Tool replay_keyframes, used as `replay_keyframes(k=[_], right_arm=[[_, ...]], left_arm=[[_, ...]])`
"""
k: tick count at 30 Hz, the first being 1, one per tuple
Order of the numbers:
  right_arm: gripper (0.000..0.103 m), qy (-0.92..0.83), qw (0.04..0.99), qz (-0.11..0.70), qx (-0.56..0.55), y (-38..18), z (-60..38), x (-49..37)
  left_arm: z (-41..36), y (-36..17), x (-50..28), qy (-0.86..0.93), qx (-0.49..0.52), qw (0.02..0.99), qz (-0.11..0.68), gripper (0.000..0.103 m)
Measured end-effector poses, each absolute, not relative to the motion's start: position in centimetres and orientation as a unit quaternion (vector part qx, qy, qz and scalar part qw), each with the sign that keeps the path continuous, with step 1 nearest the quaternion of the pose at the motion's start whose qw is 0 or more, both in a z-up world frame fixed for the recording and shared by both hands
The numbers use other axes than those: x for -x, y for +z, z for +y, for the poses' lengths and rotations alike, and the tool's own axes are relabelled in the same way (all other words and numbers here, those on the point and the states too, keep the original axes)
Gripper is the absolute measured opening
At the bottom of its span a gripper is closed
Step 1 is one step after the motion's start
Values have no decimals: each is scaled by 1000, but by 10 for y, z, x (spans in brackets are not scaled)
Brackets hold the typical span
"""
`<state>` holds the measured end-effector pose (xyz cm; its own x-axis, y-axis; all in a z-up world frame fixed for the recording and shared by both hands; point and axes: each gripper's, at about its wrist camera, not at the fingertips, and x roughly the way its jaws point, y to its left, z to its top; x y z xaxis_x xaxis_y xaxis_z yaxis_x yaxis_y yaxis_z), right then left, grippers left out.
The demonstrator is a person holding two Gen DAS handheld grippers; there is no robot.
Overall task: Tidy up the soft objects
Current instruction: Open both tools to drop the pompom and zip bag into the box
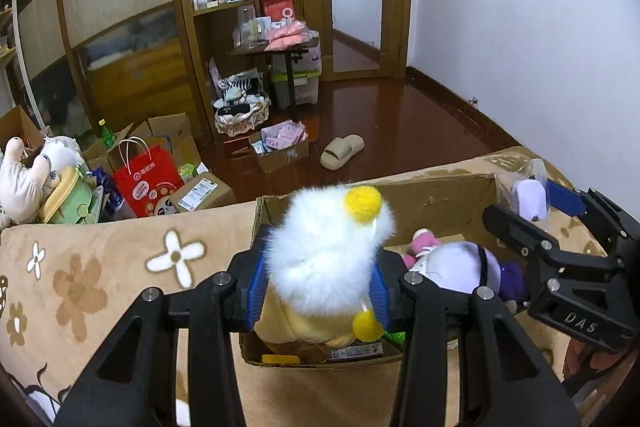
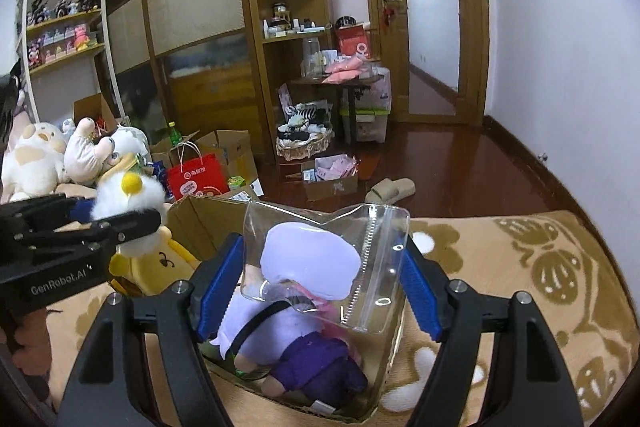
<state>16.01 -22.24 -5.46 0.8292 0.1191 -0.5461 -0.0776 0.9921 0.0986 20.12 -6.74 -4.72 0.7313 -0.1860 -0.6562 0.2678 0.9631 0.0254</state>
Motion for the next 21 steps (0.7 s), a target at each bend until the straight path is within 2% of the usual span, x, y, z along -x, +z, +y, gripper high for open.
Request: replay_keyframes(k=[4, 6, 9, 14, 21], right_arm=[[81, 55, 952, 296, -47, -61, -227, -163], [82, 55, 952, 298, -49, -63, -227, -164], [85, 56, 951, 300, -48, -63, -227, -164], [88, 51, 951, 302, -44, -62, -227, -162], [103, 37, 955, 293, -36, -55, -228, -149]], left_arm=[[-68, -52, -202, -130, -56, 925, 352, 43], [-70, -54, -201, -131, -59, 924, 353, 52], [-71, -52, -199, -120, -71, 929, 342, 59], [-69, -54, -197, -111, -75, 929, 345, 62], [-64, -49, -191, -95, -90, 932, 337, 70]])
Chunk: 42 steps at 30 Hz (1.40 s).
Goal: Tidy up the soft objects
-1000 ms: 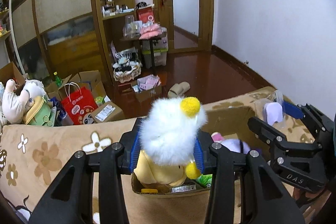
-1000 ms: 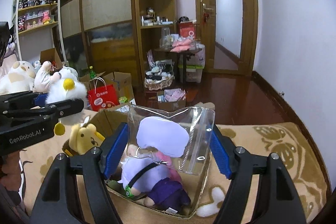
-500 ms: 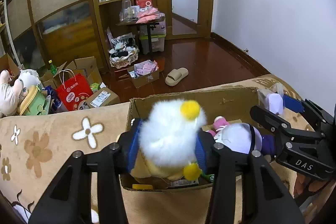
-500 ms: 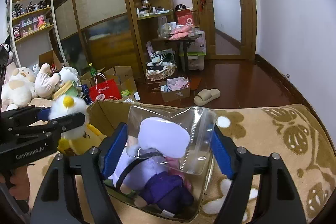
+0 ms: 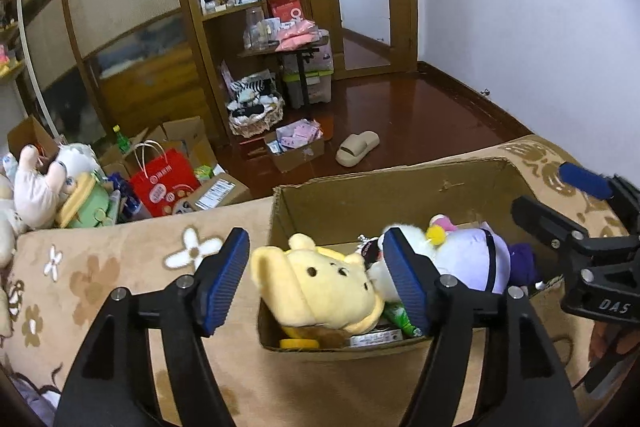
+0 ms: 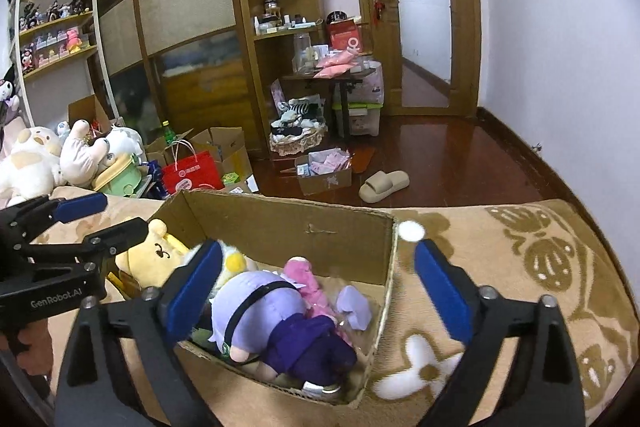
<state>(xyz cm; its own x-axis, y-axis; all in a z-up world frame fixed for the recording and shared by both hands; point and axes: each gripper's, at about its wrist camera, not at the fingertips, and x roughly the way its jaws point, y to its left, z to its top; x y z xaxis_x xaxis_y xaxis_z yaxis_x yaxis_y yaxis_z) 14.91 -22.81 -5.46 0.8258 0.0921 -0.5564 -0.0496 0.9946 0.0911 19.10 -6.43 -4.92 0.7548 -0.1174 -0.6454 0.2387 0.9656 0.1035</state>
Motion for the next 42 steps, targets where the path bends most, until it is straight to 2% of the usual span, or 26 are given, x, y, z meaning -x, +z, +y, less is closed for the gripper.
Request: replay_keyframes(k=[2, 3, 5, 11, 23, 42], right_arm=[[103, 35, 955, 292, -34, -51, -229, -146], [103, 34, 955, 294, -35, -50, -229, -145], [103, 33, 954, 296, -39, -47, -229, -142], [103, 28, 956, 289, -43, -37, -229, -127], [103, 17, 963, 265, -49, -10, -232, -88], [103, -9, 982, 184, -52, 49, -238, -3]], left_arm=[[-63, -47, -187, -94, -93, 933, 335, 74], [-62, -46, -184, -93, -94, 933, 335, 82], [-61, -45, -178, -87, -97, 936, 328, 88], [-55, -33, -159, -87, -88, 940, 318, 94], [-27, 1, -119, -66, -53, 953, 289, 97], [-4, 45, -33, -59, -44, 974, 216, 97]])
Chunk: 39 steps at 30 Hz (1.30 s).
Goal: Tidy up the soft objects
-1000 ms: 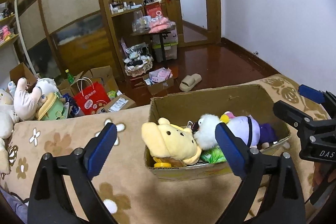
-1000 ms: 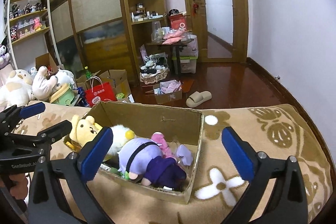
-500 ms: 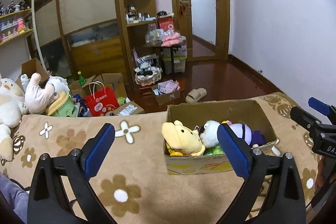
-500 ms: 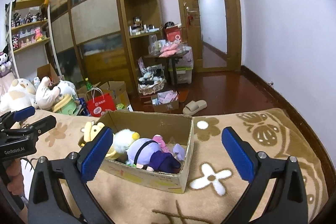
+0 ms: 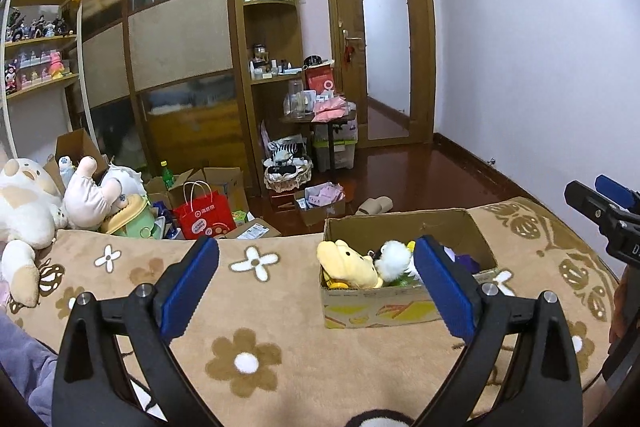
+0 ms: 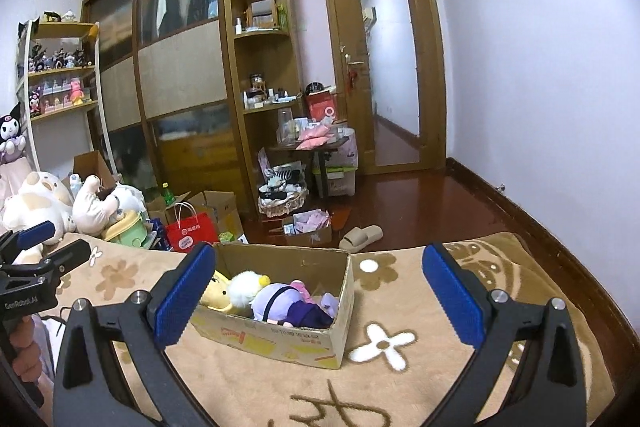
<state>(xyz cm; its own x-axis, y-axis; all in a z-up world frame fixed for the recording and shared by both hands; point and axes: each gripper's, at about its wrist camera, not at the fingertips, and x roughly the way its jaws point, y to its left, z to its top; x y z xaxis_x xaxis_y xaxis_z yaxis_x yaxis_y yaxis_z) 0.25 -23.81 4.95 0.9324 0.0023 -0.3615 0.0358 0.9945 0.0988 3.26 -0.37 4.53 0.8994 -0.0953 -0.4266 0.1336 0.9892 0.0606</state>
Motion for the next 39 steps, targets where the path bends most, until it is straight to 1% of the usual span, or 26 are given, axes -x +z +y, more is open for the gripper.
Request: replay_keyframes(k=[9, 12, 17, 21, 39], right_arm=[[103, -13, 983, 176, -58, 46, -243, 23], [103, -13, 982, 177, -65, 41, -244, 31], [103, -16, 982, 175, -61, 30, -243, 37], [103, -2, 982, 183, -52, 21, -244, 33], [103, -19, 977, 210, -42, -2, -247, 14]], left_arm=[[6, 29, -6, -41, -46, 973, 223, 97], [8, 22, -4, -39, -48, 970, 234, 97], [7, 15, 2, -38, -59, 971, 230, 97], [7, 10, -1, -37, -54, 972, 224, 97], [7, -11, -26, -45, -38, 965, 256, 97]])
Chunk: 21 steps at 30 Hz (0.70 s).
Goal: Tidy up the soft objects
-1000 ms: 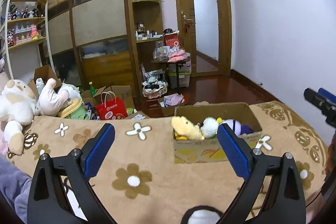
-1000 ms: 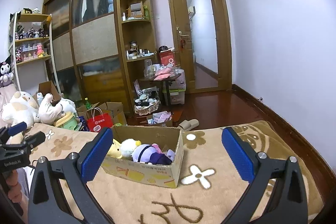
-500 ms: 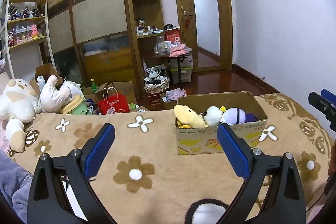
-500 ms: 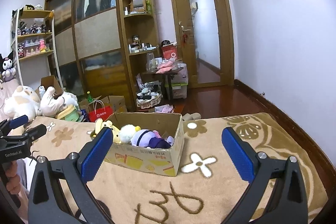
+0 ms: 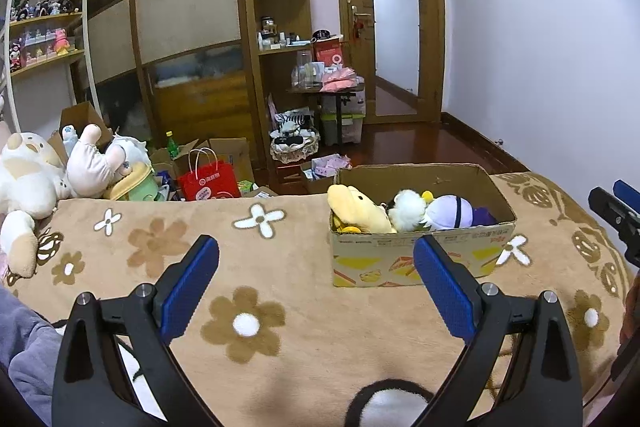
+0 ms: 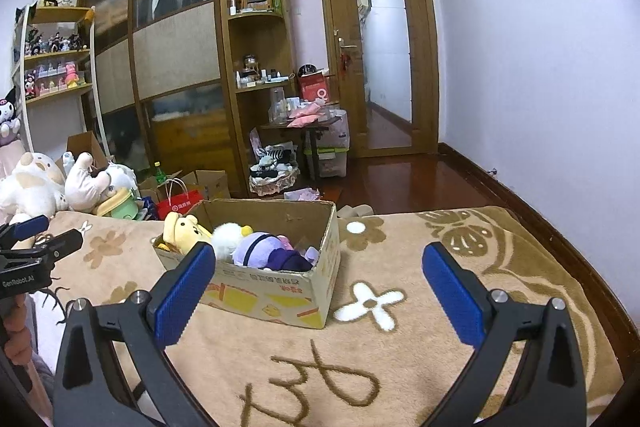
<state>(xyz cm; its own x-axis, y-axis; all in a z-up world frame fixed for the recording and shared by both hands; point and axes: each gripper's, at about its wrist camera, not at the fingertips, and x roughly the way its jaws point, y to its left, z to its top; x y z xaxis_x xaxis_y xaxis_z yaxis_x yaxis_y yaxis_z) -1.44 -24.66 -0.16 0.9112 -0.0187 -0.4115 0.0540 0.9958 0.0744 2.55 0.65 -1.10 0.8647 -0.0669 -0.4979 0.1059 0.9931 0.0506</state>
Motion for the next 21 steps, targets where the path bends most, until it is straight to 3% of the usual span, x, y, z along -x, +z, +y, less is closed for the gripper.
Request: replay_keyframes(k=[21], right_arm=[[103, -19, 975, 219, -36, -11, -239, 13]], left_arm=[[0, -14, -23, -43, -48, 967, 248, 97]])
